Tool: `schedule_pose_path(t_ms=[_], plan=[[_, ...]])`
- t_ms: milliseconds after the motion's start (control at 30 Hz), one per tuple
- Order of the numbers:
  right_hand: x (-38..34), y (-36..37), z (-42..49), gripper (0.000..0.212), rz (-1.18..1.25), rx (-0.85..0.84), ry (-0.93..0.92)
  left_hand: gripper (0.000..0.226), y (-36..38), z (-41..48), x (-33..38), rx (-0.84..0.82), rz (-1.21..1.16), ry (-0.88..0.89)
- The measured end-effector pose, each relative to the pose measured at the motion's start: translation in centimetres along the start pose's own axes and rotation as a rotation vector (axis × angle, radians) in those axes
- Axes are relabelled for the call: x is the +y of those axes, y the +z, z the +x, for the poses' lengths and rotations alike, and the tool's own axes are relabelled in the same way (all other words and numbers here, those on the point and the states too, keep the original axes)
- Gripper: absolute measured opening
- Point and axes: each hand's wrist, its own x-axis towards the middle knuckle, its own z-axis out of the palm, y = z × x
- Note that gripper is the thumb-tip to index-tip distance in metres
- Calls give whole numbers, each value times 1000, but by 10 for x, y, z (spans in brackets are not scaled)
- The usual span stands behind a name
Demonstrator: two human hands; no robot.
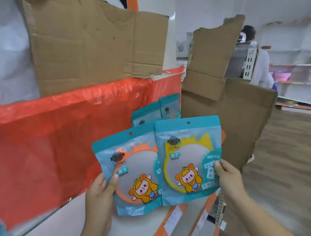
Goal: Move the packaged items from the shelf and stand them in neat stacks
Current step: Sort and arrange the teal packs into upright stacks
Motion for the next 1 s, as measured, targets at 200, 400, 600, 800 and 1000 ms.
schedule_pose_path(t_ms=[200, 400, 600, 800, 1000], plan=[[0, 5, 80, 29, 10, -20, -1, 23, 49, 60, -26, 46, -4, -29], [18, 19, 167, 25, 21, -74, 15, 21, 83, 108, -55, 124, 15, -6], [31, 31, 265, 24, 8, -208, 2, 20, 132, 141, -89, 248, 6, 44], [37, 44, 355, 20, 24, -389, 39, 21, 166, 166, -113, 430, 30, 92], [48, 68, 413, 21, 38, -469, 98, 22, 185, 181, -116, 548, 4, 158]])
